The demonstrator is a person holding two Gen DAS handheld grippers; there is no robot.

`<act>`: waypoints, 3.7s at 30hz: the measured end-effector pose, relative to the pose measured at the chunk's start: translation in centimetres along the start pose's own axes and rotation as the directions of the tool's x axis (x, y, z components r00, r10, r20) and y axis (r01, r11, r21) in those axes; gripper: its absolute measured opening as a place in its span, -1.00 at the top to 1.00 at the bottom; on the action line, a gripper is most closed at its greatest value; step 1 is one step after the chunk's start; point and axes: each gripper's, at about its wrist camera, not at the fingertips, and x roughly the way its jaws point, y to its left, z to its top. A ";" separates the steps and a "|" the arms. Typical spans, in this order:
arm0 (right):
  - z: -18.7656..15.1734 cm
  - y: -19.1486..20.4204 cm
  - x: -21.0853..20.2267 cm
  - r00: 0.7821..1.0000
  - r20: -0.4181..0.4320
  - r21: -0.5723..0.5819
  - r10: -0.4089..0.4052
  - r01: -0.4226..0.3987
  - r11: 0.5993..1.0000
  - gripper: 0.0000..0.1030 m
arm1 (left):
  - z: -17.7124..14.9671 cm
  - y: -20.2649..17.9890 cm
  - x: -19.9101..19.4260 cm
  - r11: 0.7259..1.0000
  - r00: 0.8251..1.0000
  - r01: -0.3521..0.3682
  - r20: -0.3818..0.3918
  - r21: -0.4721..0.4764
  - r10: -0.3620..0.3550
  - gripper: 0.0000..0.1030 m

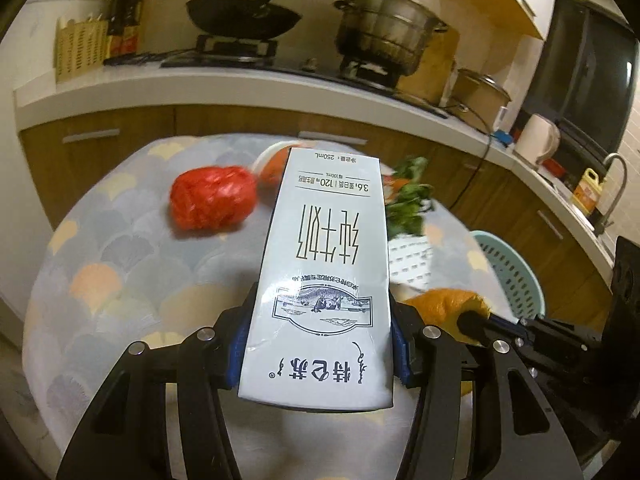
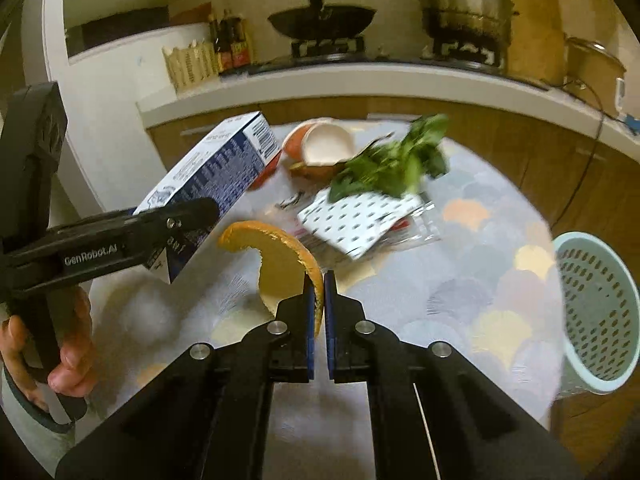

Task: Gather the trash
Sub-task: 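Carry carton and peel over the blue basket and release both, then grasp the red plastic bag with the left tool while the right tool grasps the greens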

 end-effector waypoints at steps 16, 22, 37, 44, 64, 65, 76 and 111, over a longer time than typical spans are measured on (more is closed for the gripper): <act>1.1 -11.7 -9.0 0.957 0.159 0.173 -0.242 0.215 0.961 0.95 | 3.6 -13.2 2.1 0.975 0.991 0.121 0.028 0.184 -0.128 -0.01; -0.4 -18.2 -10.4 0.931 0.132 0.286 -0.341 0.294 0.912 0.95 | 4.0 -19.3 5.6 0.952 0.982 0.187 -0.039 0.242 -0.183 -0.01; -7.0 -29.7 -6.4 0.897 -0.087 0.470 -0.434 0.421 0.776 0.95 | 1.2 -28.5 17.5 0.922 0.941 0.287 -0.255 0.259 -0.221 -0.01; -8.9 -32.0 -3.2 0.896 -0.174 0.502 -0.408 0.437 0.746 0.94 | -0.5 -30.1 22.3 0.918 0.906 0.308 -0.370 0.249 -0.204 -0.03; -8.3 -30.2 -6.2 0.911 -0.116 0.491 -0.396 0.399 0.774 0.57 | -0.5 -29.1 19.9 0.906 0.902 0.343 -0.356 0.249 -0.244 -0.24; -8.0 -29.9 -6.4 0.912 -0.109 0.486 -0.396 0.396 0.779 0.55 | -0.4 -28.9 19.3 0.905 0.904 0.346 -0.348 0.249 -0.250 -0.24; -3.4 -22.5 -7.9 0.929 0.012 0.362 -0.371 0.342 0.867 0.12 | 1.6 -23.6 12.1 0.923 0.938 0.324 -0.201 0.208 -0.284 -0.30; 7.3 -5.5 4.4 0.996 0.035 0.042 -0.078 0.077 0.996 -0.06 | 8.5 9.2 4.3 0.969 0.990 -0.136 0.004 -0.204 0.140 -0.43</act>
